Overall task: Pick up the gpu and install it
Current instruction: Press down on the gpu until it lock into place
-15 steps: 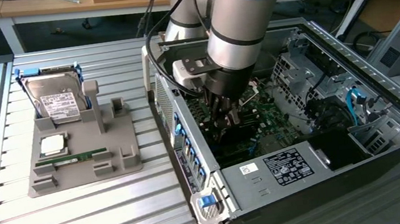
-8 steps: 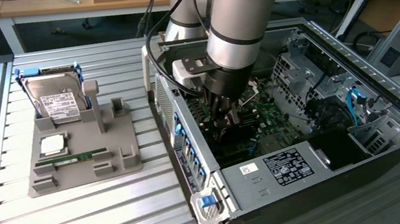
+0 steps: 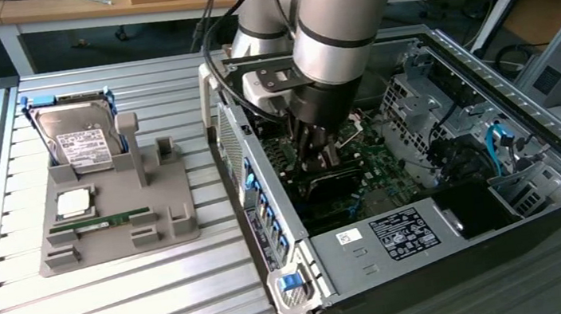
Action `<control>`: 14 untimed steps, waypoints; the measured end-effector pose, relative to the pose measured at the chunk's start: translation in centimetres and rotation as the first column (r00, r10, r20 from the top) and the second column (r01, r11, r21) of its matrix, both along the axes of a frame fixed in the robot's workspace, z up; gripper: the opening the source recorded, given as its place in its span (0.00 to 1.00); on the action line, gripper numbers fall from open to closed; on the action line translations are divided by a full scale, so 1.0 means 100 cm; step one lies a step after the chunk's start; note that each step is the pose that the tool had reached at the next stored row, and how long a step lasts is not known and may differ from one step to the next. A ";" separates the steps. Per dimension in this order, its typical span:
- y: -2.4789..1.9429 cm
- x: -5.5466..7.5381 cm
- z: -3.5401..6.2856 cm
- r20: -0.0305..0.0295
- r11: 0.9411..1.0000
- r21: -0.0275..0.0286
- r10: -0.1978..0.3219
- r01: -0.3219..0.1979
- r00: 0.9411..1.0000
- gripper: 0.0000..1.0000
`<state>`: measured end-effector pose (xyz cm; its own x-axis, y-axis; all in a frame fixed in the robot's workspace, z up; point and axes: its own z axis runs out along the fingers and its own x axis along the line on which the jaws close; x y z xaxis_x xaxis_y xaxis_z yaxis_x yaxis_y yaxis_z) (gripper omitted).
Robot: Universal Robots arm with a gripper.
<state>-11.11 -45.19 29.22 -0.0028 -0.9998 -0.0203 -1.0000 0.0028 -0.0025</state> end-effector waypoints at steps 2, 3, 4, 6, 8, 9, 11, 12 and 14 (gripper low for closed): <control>0.0001 -0.002 0.0026 0.001 1.000 0.000 0.000 0.000 1.000 0.10; 0.0000 -0.004 0.0027 0.002 1.000 0.000 0.000 0.000 1.000 0.10; 0.0001 -0.007 0.0028 0.003 1.000 0.000 0.000 0.000 1.000 0.10; 0.0001 -0.013 0.0029 0.006 1.000 0.000 0.000 0.000 1.000 0.10; 0.0001 -0.017 0.0028 0.008 1.000 0.000 0.000 0.000 1.000 0.10; 0.0001 -0.020 0.0028 0.009 1.000 -0.001 0.000 0.000 1.000 0.10; 0.0001 -0.023 0.0028 0.010 1.000 -0.001 0.001 -0.001 1.000 0.10; 0.0001 -0.024 0.0028 0.010 1.000 -0.002 0.001 -0.001 1.000 0.10; 0.0000 -0.027 0.0028 0.011 1.000 -0.003 0.001 -0.001 1.000 0.10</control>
<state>-13.76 -45.19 29.50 -0.0014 -0.9998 -0.0178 -0.9999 0.0016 -0.0133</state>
